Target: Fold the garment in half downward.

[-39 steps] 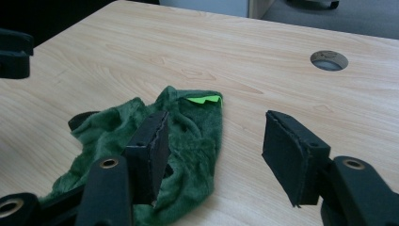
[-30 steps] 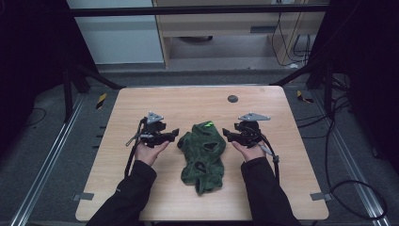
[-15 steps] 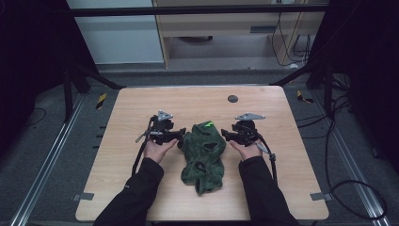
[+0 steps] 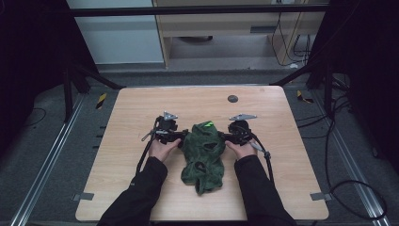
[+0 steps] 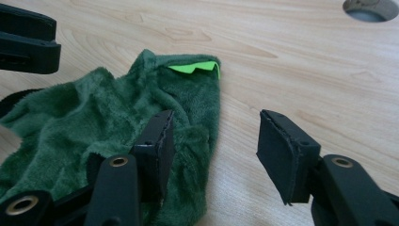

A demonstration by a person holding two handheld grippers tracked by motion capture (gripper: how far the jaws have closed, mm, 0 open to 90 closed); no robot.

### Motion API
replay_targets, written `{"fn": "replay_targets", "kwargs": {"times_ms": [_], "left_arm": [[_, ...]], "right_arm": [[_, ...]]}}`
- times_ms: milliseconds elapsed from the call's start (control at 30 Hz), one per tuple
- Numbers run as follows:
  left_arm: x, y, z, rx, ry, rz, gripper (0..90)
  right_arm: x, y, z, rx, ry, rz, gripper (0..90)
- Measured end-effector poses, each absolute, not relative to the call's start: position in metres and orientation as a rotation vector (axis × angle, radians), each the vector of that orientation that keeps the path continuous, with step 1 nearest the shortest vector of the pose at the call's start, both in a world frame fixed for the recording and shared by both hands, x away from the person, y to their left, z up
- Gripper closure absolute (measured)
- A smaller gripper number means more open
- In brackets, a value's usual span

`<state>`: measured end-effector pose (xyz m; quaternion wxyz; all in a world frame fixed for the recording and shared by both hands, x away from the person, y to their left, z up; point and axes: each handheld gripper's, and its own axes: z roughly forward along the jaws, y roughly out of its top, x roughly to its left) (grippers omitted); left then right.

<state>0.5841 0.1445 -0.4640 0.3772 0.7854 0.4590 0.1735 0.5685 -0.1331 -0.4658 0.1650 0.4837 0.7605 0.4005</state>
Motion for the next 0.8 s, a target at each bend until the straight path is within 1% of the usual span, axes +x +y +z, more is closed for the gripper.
{"fn": "replay_targets", "kwargs": {"times_ms": [267, 467, 800], "left_arm": [[0.591, 0.14, -0.478, 2.047, 1.198, 0.409, 49.7], [0.592, 0.139, -0.482, 2.066, 1.207, 0.373, 55.3], [0.59, 0.134, -0.487, 2.091, 1.213, 0.328, 66.1]], "right_arm": [[0.574, -0.127, -0.478, 1.389, 2.205, 1.099, 46.2], [0.576, -0.125, -0.485, 1.4, 2.232, 1.08, 49.2], [0.575, -0.123, -0.492, 1.404, 2.276, 1.057, 60.2]]}}
